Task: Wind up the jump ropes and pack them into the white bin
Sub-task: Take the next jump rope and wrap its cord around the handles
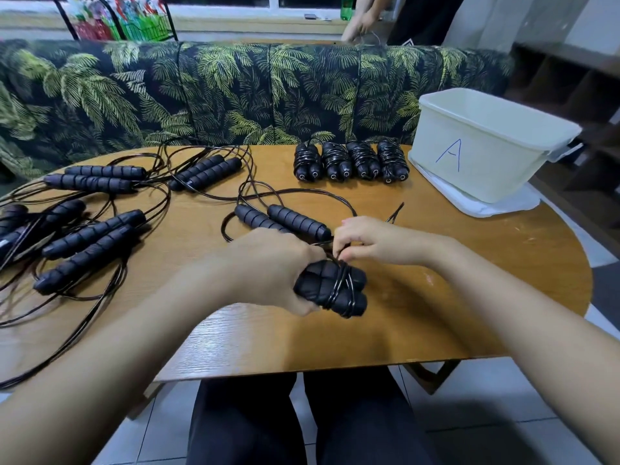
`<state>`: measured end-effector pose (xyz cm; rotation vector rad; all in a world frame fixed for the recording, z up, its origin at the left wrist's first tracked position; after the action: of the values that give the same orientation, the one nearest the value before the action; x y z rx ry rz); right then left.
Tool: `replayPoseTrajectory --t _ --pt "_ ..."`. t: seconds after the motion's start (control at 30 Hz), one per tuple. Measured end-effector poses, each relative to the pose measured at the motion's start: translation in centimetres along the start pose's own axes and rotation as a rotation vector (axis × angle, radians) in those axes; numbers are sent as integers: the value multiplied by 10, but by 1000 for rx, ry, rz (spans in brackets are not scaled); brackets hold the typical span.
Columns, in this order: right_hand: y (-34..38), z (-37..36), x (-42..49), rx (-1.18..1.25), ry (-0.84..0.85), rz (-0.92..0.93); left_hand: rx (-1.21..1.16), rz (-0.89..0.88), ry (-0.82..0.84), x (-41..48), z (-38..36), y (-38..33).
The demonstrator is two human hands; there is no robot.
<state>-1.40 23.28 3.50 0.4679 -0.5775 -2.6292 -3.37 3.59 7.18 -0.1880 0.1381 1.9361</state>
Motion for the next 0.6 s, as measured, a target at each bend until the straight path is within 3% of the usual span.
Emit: replayPoseTrajectory --t 0.1,0.27,0.47,0.6 --pt "11 13 7 -192 69 -53 358 32 -75 3 -1 -11" --pt "32 15 10 -354 -71 -166 520 262 -1 16 -14 -9" --pt "53 -4 0 -42 -373 -235 148 576 -185 21 -20 20" --pt "58 -38 -4 242 -531 -148 -328 595 -278 23 -23 34"
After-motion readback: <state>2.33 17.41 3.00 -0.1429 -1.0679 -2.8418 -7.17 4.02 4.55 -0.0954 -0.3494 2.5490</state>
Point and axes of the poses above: each hand's wrist, its own x-axis towards the middle knuckle, its own z-axis out of the back of the hand, y = z × x, the point moved 2 cm from there along x, towards the middle knuckle, and after that the axes turned 9 degrees about y, right-handed, at the moved point
